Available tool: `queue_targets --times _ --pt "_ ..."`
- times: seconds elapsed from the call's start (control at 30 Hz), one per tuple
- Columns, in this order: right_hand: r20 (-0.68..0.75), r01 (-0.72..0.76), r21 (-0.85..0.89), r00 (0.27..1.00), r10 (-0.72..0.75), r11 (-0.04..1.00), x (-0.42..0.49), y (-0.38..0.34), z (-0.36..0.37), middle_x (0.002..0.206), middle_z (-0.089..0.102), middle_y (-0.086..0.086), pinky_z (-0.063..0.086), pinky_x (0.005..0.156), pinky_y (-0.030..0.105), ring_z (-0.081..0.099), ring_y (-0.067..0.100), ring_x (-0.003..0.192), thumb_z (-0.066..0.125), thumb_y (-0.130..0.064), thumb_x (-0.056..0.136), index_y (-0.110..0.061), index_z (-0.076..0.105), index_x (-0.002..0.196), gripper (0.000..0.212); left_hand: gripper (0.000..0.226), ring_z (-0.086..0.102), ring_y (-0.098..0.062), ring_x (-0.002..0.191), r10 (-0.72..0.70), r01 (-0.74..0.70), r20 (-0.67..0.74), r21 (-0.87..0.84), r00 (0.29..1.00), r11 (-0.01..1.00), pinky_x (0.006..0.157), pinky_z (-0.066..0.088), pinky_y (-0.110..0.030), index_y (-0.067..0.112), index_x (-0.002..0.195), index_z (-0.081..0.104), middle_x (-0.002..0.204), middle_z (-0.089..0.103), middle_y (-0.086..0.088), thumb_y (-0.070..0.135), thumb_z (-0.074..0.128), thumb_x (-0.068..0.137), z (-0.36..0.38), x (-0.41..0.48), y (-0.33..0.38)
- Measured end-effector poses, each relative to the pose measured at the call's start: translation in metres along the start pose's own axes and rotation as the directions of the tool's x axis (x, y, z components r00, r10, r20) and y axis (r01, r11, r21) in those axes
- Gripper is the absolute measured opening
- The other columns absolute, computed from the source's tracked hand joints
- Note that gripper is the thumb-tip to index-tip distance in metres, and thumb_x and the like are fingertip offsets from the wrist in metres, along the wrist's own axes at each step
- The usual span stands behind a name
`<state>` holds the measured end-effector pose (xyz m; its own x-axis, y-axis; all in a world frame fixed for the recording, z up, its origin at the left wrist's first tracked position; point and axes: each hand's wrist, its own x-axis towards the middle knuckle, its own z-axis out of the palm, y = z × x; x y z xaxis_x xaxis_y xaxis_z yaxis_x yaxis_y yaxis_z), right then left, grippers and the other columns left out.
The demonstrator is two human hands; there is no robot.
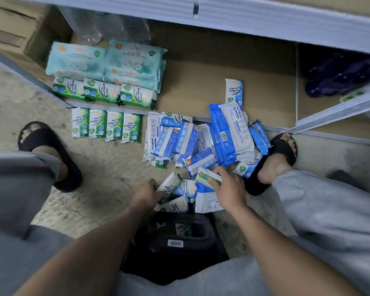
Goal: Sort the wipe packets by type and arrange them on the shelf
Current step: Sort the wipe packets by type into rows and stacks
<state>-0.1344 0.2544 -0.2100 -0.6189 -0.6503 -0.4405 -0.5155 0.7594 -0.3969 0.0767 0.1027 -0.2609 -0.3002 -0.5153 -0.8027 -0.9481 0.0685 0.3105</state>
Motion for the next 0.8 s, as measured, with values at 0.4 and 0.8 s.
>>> queue_targets --times 0.4,0.8 --pt "0.133 -0.130 0.478 0.988 0.074 0.869 -0.019 -0.086 -0.042 0.093 0.071 0.010 0.056 0.074 0.041 0.068 0.025 0.084 0.066 -0.034 0.094 -0.013 0.067 0.093 0.021 0.037 0.069 -0.019 0.086 0.076 -0.127 -0.112 -0.575 0.991 0.808 0.072 0.059 -0.032 0.007 0.115 0.068 0.103 0.073 -0.008 0.034 0.074 0.090 -0.077 -0.066 0.028" --pt "0.195 -0.109 0.747 0.979 -0.059 0.656 -0.057 -0.145 -0.064 0.111 0.068 -0.015 0.048 0.091 0.035 0.063 0.004 0.104 0.064 -0.046 0.093 -0.034 0.061 0.116 0.026 0.016 0.069 -0.015 0.083 0.170 -0.279 -0.224 -0.840 0.960 0.465 0.077 0.058 -0.030 0.008 0.106 0.069 0.089 0.073 -0.002 0.013 0.070 0.091 -0.109 -0.155 0.029"
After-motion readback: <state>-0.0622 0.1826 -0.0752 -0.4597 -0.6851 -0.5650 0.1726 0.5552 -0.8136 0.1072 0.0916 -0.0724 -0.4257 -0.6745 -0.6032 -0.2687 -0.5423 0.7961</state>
